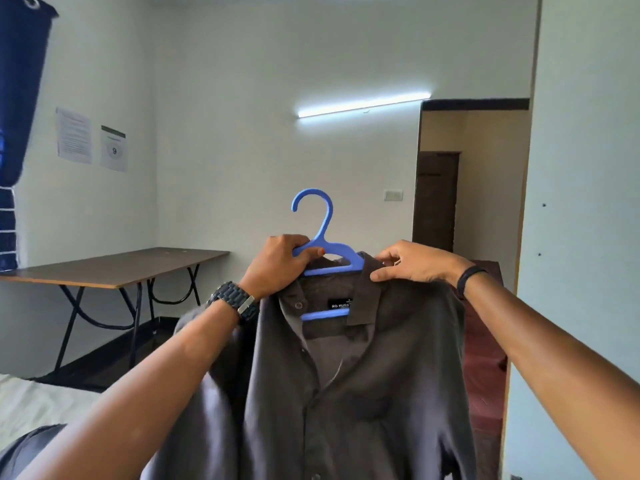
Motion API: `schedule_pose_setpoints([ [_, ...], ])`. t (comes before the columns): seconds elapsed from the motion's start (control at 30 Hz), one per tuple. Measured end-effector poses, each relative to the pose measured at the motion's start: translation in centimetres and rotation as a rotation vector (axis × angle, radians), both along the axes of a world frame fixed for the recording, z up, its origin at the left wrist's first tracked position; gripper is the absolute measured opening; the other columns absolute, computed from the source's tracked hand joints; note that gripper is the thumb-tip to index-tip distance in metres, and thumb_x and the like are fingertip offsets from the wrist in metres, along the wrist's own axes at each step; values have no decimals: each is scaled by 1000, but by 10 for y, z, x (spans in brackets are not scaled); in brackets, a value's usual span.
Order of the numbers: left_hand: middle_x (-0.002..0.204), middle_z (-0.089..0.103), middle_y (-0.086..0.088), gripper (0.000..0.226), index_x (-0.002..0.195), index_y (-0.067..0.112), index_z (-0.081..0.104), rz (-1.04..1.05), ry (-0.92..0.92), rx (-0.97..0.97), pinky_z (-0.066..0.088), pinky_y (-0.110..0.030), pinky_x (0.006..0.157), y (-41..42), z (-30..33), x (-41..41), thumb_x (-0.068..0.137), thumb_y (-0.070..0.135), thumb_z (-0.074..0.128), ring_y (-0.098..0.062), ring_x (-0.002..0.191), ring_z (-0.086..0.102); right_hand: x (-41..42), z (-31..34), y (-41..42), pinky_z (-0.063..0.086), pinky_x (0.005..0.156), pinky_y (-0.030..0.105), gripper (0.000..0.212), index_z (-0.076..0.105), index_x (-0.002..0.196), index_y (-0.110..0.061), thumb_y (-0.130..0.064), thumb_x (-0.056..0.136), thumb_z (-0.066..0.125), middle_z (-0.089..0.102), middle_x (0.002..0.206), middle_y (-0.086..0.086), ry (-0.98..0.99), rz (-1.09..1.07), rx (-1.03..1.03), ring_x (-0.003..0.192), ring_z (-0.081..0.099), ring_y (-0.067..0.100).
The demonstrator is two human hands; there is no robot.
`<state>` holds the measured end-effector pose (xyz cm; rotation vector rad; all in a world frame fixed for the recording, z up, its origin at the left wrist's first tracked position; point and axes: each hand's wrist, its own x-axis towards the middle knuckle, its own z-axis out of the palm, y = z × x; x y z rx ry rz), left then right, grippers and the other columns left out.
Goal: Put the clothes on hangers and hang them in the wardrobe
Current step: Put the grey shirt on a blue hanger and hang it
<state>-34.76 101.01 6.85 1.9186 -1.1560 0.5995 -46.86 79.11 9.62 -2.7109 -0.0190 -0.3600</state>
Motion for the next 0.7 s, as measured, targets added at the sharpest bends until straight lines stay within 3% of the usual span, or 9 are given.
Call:
schedule_pose_setpoints([
  [0.2, 61, 50, 3, 33, 63, 28, 48, 23, -106, 69, 35, -23, 56, 3, 81, -9, 92, 40, 57, -12, 56, 47, -12, 31, 7, 42, 68, 28, 16, 58, 81, -21, -31, 93, 60, 59, 82, -2, -383, -100, -70, 82, 56, 20],
  [0.27, 77, 59, -2, 24, 76, 25, 55, 35, -116, 82, 41, -24, 67, 7, 103, -9, 95, 41, 52, -17, 70, 54, -19, 42, 11, 43, 68, 35, 21, 57, 84, -13, -32, 93, 59, 60, 83, 3, -550, -192, -134, 82, 57, 24],
  [0.33, 97, 63, -5, 14, 101, 26, 58, 21, -98, 59, 45, -34, 80, 14, 118, -8, 96, 36, 50, -24, 85, 56, -29, 54, 15, 40, 63, 34, 25, 52, 83, -13, -35, 93, 58, 55, 81, 0, -699, -301, -213, 77, 53, 23],
  [0.4, 102, 63, -4, 22, 118, 27, 52, -30, -79, 23, 46, -37, 84, 19, 126, -9, 97, 30, 49, -24, 89, 57, -37, 64, 18, 35, 62, 31, 26, 51, 86, -12, -37, 92, 58, 53, 82, -2, -784, -362, -239, 76, 49, 21],
  [0.47, 99, 64, -4, 29, 124, 22, 47, -12, -98, 21, 44, -35, 82, 21, 128, -13, 96, 28, 52, -23, 87, 56, -41, 72, 24, 35, 63, 30, 25, 53, 91, -13, -38, 92, 58, 52, 83, -3, -749, -348, -226, 78, 49, 20],
  [0.57, 87, 65, -6, 16, 103, 14, 55, 73, -177, -26, 42, -37, 74, 18, 126, -11, 94, 27, 56, -27, 83, 56, -45, 86, 32, 40, 64, 29, 26, 52, 95, -17, -43, 91, 59, 53, 87, -3, -471, -238, -123, 86, 54, 22],
  [0.63, 79, 63, -5, 10, 92, 16, 55, 86, -208, -81, 44, -40, 71, 17, 121, -9, 92, 27, 58, -28, 79, 57, -49, 94, 39, 45, 78, 31, 41, 52, 111, -19, -52, 87, 59, 54, 102, -2, -311, -186, -46, 98, 56, 21],
  [0.7, 78, 61, -2, 9, 91, 20, 54, 76, -239, -99, 46, -43, 71, 14, 115, -12, 91, 28, 58, -26, 77, 57, -49, 102, 49, 45, 85, 33, 50, 51, 120, -20, -56, 86, 58, 54, 110, -1, -327, -156, -30, 103, 56, 20],
])
